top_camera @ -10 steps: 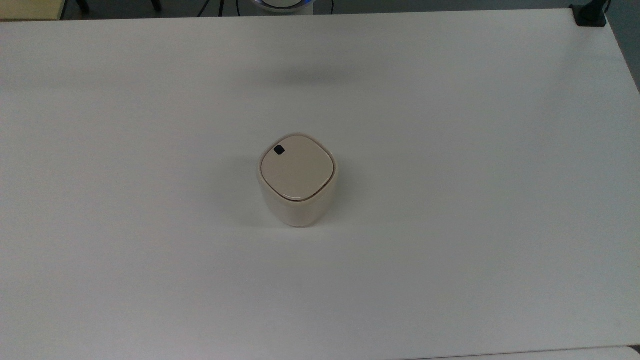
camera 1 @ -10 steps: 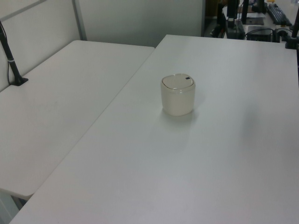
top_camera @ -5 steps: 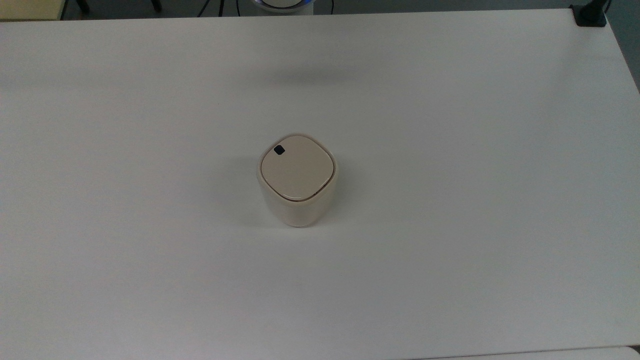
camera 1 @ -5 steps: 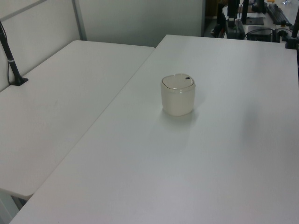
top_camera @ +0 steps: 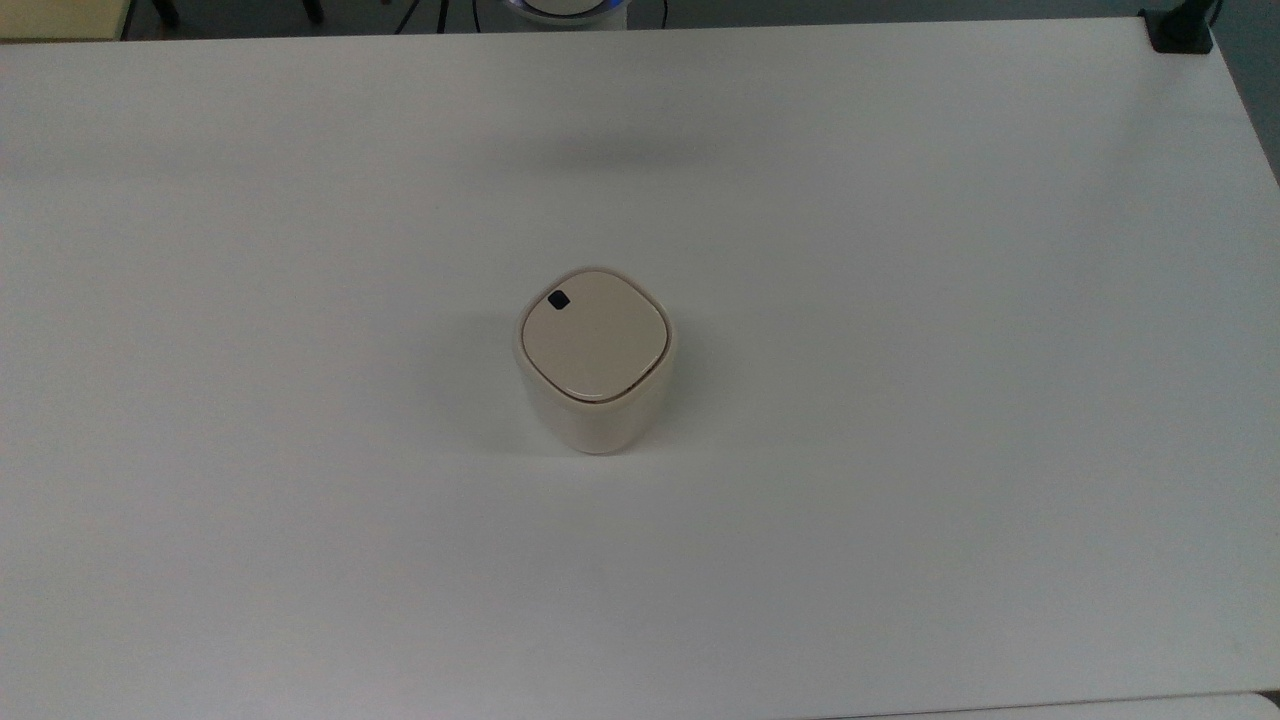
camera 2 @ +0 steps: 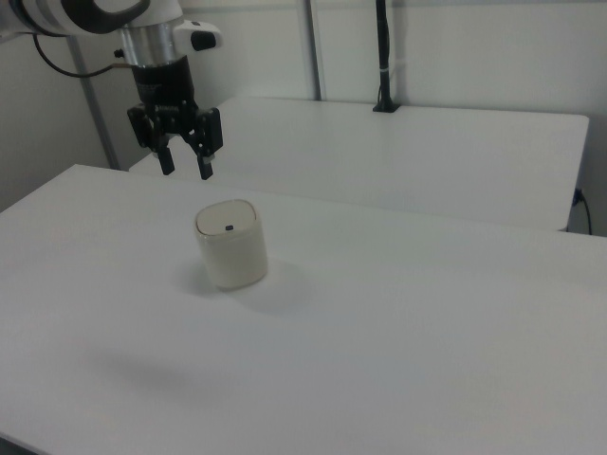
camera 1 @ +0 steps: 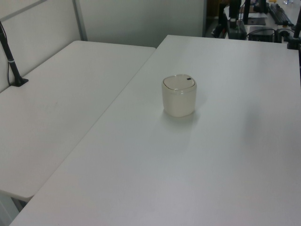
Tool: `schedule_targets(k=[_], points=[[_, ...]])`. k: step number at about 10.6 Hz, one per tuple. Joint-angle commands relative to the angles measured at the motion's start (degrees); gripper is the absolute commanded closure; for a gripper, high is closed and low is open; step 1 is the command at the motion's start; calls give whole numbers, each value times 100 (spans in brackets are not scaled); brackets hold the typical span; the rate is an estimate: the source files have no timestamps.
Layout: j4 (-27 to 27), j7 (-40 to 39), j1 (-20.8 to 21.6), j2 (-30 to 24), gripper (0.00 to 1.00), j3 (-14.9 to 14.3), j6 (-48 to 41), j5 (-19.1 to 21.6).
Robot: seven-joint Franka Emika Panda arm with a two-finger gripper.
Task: Open the trash bin
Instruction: 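Move the gripper from rest toward the cream trash bin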
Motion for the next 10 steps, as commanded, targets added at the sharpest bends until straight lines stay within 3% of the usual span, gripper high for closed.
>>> schedule_targets(k=[1,3,6,10], points=[[-152,-122,60,-54,85,-6,52,-94],[-161,-122,69,-18,100,2,174,-85],[-178,-122,86,270,100,29,691,-76],[-179,-131,376,1061,100,38,1526,-112]])
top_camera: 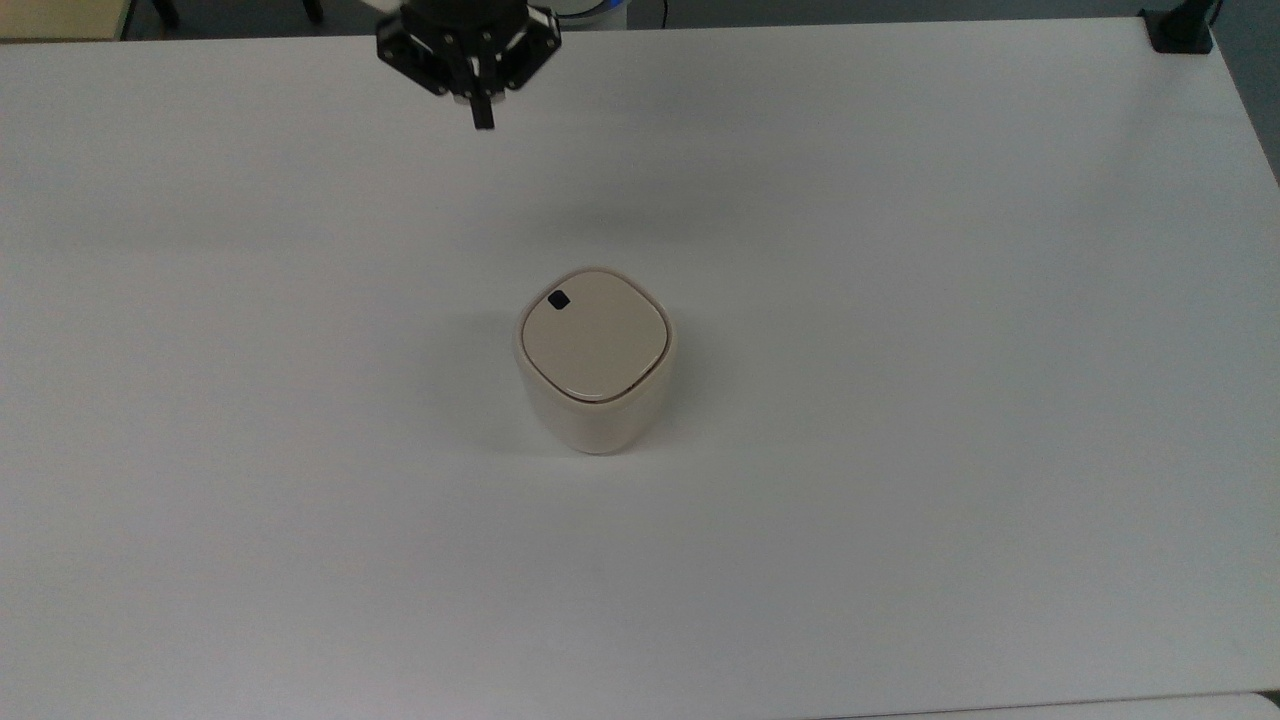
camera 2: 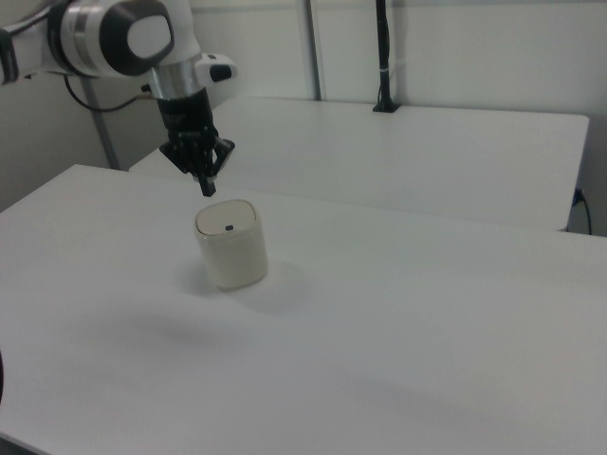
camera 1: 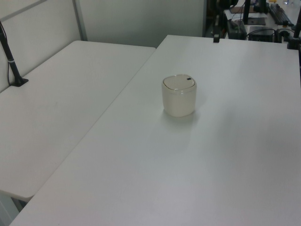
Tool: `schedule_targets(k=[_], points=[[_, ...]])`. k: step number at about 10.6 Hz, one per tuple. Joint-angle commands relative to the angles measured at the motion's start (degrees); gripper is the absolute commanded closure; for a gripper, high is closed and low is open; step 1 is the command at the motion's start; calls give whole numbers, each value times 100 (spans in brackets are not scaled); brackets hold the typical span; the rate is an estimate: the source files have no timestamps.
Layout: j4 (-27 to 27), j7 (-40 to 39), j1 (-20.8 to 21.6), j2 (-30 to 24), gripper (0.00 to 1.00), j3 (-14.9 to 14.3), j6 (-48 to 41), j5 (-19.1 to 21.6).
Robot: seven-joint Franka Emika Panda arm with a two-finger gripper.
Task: Open the trash bin
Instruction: 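Lower the gripper onto the lid button of the bin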
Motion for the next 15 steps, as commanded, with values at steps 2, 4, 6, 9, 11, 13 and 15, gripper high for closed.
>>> schedule_targets(k=[2,4,6,9,11,13,15], points=[[-25,-106,231,689,100,-19,888,-112],[-34,-97,362,1005,100,-19,1275,-103],[-34,-79,398,1243,100,-10,1680,-59],[-60,-88,407,1446,100,25,2111,3],[-139,-79,407,1551,100,122,2270,3],[-157,-71,407,1578,100,157,2271,-6],[-122,26,372,1343,100,157,2122,3]])
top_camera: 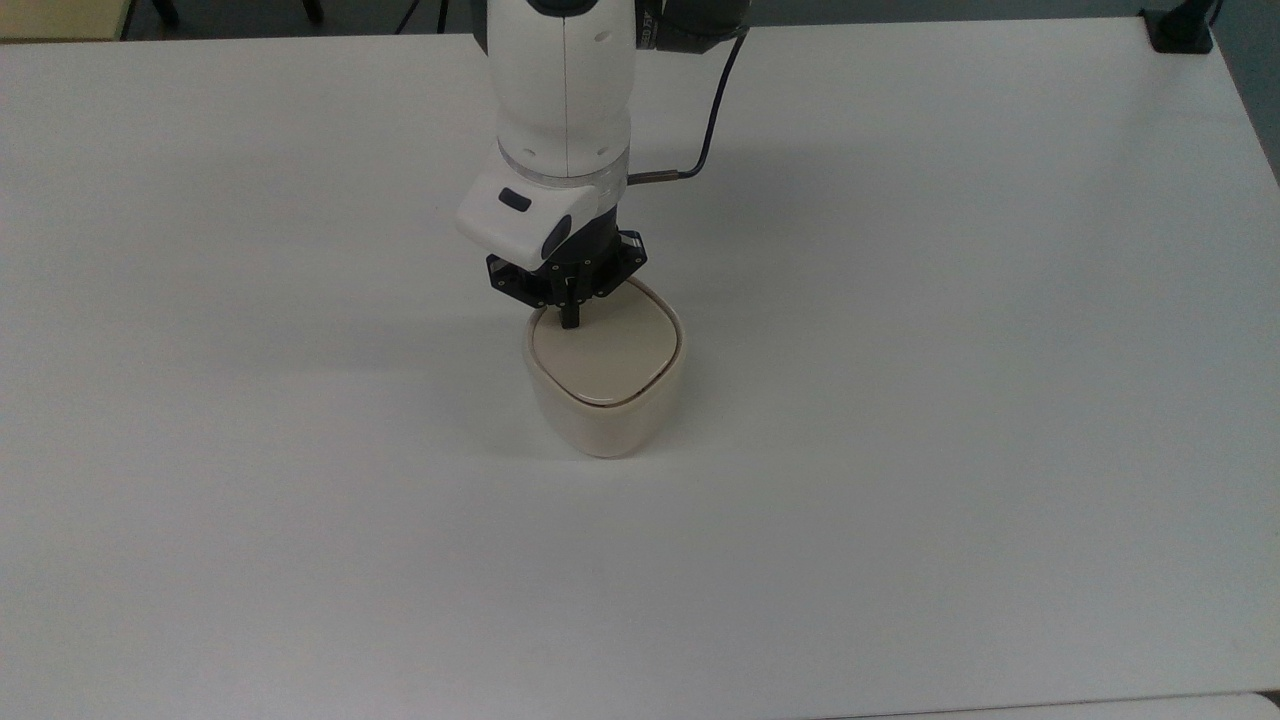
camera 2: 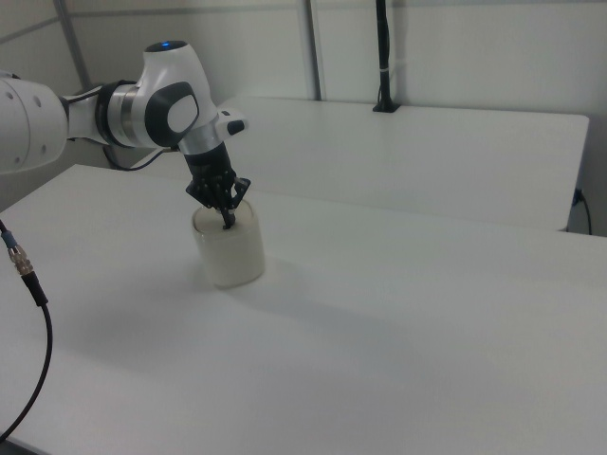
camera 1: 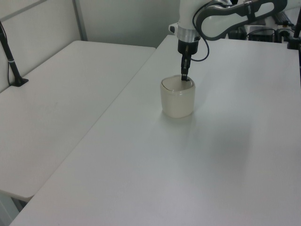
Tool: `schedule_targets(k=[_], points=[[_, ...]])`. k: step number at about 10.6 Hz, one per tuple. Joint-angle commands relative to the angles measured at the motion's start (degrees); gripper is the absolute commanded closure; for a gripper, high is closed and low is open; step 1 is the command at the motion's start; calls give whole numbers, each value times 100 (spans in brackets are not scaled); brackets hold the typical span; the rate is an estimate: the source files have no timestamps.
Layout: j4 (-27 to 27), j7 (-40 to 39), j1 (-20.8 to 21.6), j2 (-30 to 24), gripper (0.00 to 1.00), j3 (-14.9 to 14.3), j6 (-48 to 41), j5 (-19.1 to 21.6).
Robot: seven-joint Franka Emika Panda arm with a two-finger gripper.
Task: Open the trash bin
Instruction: 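Press the lid button down, then lift the gripper away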
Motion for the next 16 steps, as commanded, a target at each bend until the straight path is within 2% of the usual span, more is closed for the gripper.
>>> schedule_targets(k=[1,3,6,10,11,12,13,16], points=[[-108,147,-54,-380,100,43,-273,38],[-107,393,-72,-854,98,-27,-976,21],[-142,622,-361,-1505,96,-27,-1680,-23],[-160,614,-704,-2121,85,-27,-2437,-49],[-160,605,-705,-2157,75,-27,-2534,-76],[-160,605,-705,-2166,57,-27,-2544,-171],[-151,613,-705,-2166,3,-27,-2552,-312],[-151,631,-748,-2184,0,-36,-2552,-375]])
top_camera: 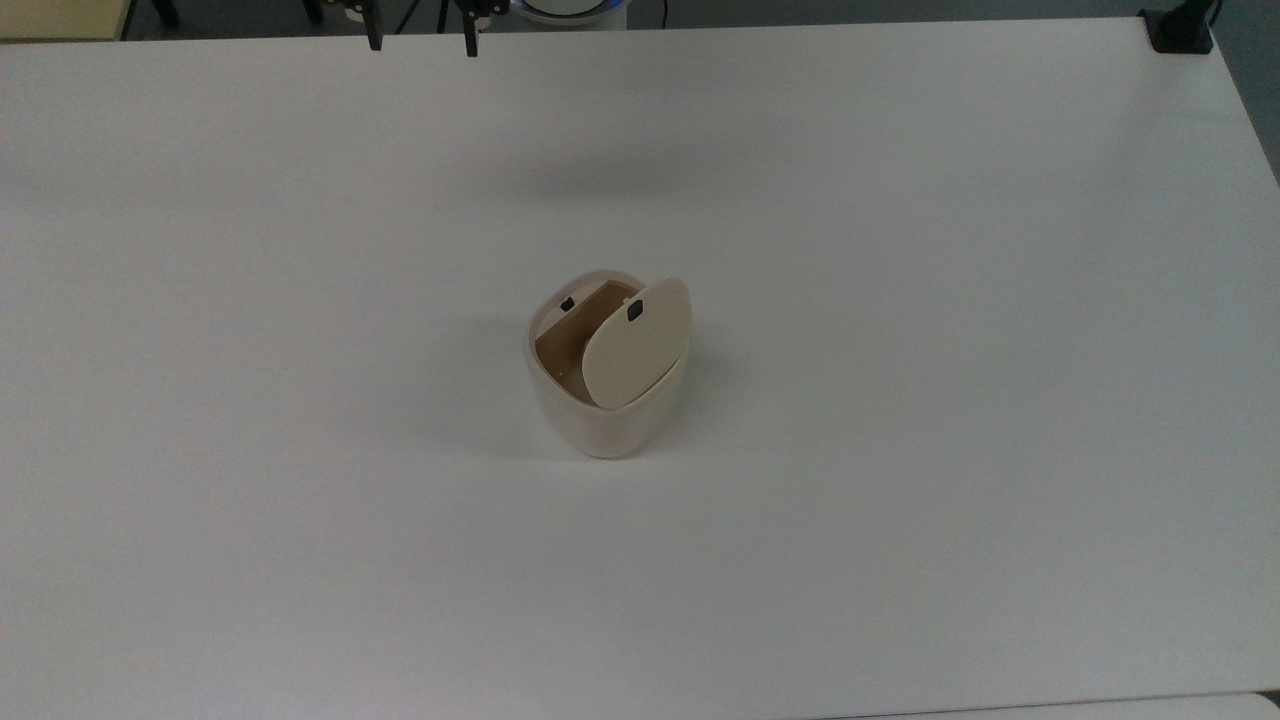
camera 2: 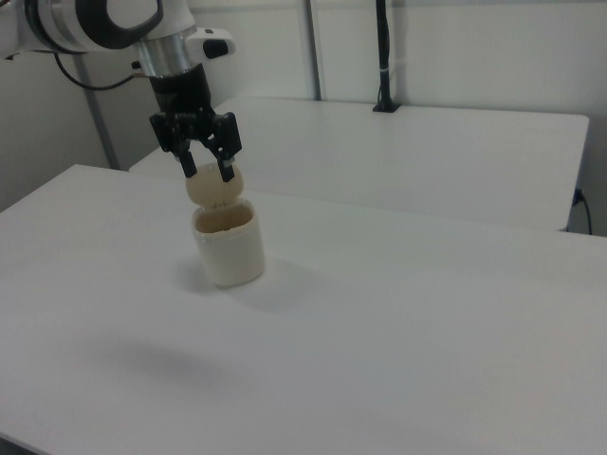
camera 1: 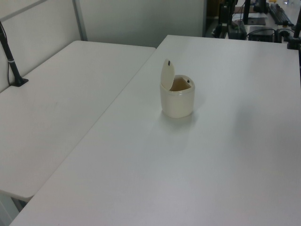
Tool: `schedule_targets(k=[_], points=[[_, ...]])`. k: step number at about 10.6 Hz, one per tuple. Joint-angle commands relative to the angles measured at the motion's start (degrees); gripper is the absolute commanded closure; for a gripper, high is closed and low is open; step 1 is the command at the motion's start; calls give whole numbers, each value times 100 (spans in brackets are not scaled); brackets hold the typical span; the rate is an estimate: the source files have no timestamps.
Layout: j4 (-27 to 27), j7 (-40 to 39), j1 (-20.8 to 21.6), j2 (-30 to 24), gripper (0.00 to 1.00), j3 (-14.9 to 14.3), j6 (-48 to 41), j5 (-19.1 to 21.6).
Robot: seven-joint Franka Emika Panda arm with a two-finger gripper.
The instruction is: Open the trash bin
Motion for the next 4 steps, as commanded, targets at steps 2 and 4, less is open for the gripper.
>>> schedule_targets(k=[2,4], points=[[-131,148,-26,-140,0,8,-71,-97],[-131,139,-26,-140,0,8,-115,-89]])
